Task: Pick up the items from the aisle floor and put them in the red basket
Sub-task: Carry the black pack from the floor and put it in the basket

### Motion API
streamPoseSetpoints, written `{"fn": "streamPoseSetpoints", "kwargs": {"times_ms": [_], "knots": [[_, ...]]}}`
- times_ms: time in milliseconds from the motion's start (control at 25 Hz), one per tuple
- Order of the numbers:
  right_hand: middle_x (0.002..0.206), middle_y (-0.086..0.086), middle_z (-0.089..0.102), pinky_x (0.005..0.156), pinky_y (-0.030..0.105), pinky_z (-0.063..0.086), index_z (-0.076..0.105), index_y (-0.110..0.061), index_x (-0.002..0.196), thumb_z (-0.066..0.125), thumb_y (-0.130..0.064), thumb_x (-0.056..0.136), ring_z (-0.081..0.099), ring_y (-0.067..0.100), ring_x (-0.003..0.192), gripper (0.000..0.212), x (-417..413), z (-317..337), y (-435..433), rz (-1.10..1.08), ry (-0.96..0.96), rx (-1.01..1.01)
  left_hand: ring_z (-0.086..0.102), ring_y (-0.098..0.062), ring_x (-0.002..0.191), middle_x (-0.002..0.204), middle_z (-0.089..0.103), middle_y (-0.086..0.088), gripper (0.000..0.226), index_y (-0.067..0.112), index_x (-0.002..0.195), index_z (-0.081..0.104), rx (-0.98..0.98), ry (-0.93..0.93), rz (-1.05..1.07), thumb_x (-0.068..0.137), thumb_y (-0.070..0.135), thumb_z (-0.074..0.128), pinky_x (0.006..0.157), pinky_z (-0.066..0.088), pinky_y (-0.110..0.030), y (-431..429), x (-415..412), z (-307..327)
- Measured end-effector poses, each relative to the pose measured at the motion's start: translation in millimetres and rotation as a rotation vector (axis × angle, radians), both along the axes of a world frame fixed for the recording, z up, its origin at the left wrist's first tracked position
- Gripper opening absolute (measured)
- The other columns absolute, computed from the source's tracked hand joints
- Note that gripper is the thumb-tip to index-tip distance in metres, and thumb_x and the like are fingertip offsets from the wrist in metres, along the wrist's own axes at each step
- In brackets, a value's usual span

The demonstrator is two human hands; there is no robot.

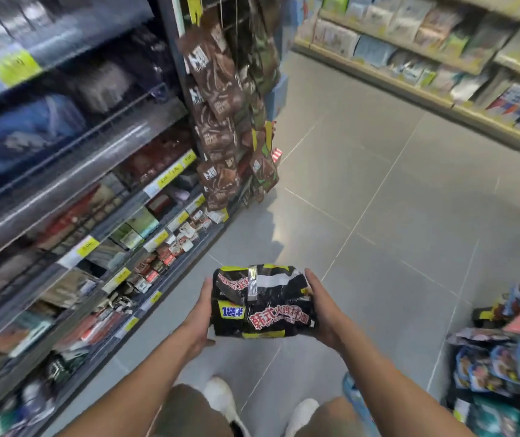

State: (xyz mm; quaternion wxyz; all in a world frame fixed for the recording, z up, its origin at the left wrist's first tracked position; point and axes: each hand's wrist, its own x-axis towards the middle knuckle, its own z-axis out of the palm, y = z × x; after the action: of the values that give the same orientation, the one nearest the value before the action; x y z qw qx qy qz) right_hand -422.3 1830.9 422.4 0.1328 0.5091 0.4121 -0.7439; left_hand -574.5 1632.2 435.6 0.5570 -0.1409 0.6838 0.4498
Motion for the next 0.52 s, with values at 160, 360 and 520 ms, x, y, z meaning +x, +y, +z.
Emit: {"fn": "streamPoseSetpoints", "kwargs": {"times_ms": [160, 360, 520], "knots": [[0.129, -0.010, 0.072, 0.102, 0.051, 0.056, 0.067, -0.042, 0.131, 0.048, -0.091, 0.078, 0.063, 0.017, 0.127, 0.075, -10, 150, 3, 0.075, 0.190, 0.157, 0.042, -0.015, 0.140, 0.141, 0.057, 0.014, 0.065, 0.057, 0.128, 0.049, 0.151, 0.200, -0.050, 0.080, 0.091, 0.021, 0.115, 0.029, -0.064, -24, -21, 133], [0.136, -0.010, 0.068, 0.099, 0.043, 0.058, 0.057, -0.040, 0.140, 0.065, -0.056, 0.095, 0.063, 0.017, 0.128, 0.049, -34, 280, -11, 0.202, 0.484, 0.406, 0.061, -0.001, 0.118, 0.123, 0.066, 0.026, 0.071, 0.047, 0.139, 0.049, 0.363, 0.456, -0.038, 0.077, 0.081, 0.059, 0.095, 0.050, -0.031, -50, -53, 235], [0.122, -0.016, 0.072, 0.082, 0.012, 0.053, 0.051, -0.032, 0.138, 0.096, -0.026, 0.071, 0.066, -0.006, 0.111, 0.080, -65, 326, -36, 0.388, 0.582, 0.733, 0.068, 0.007, 0.100, 0.111, 0.071, 0.029, 0.076, 0.050, 0.135, 0.045, 0.412, 0.720, 0.042, 0.073, 0.045, 0.089, 0.089, 0.055, -0.022, -73, -61, 287]]}}
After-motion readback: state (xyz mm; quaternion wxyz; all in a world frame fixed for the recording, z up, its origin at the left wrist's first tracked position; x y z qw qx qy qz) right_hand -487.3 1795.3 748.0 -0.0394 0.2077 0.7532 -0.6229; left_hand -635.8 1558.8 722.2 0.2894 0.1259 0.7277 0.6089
